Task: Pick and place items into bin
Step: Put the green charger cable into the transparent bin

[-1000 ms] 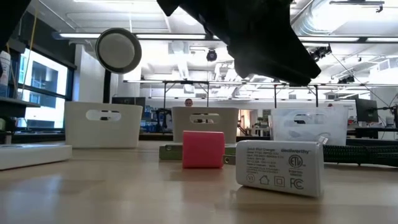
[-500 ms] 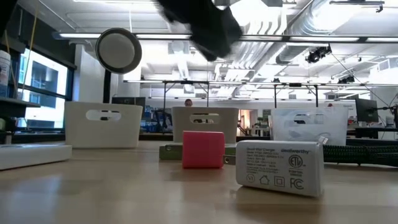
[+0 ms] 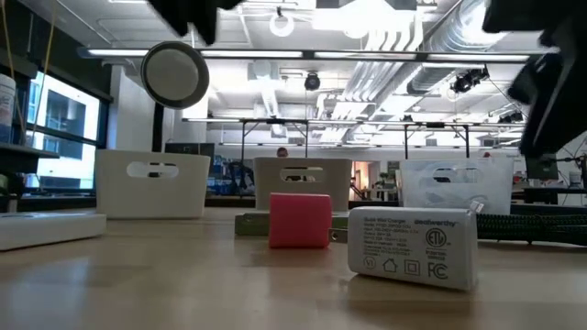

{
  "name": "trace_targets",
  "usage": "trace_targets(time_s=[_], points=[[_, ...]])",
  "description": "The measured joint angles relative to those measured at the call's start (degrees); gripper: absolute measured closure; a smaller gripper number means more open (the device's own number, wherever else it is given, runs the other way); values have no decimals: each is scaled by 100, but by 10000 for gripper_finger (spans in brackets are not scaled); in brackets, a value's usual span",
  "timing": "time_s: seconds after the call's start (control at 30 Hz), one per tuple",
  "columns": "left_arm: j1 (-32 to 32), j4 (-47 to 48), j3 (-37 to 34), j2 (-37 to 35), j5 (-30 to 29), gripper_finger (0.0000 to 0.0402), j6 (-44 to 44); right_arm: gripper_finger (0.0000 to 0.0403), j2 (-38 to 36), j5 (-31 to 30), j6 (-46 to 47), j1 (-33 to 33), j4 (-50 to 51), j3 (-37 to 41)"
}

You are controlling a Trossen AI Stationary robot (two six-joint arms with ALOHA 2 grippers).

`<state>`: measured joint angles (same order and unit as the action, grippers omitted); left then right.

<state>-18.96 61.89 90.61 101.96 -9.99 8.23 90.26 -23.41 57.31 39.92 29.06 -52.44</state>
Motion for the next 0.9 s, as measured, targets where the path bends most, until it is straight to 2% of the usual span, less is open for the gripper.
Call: trace_targets(time_s=[0.1,0.37,0.53,0.73,0.9], points=[[-160,438,-36,-100,-478,298,-248,260,0,382,-318,-327,-56,49],[-786,886,-535,-625,-1211,298,-1312,260,0,627,-907,-737,-40,47],[-1272,836,-1118,-1273,-1816,298,-2365,260,50,661,-1083,-771,-10,45],[-1855,795,-1969,-2063,-2474,298,-3870,260,419,1026,-1278,-770,-305,45],[-2259,687,-2514,-2428,-2876,298,-4902,260,547,768,-1086,-771,-343,45]])
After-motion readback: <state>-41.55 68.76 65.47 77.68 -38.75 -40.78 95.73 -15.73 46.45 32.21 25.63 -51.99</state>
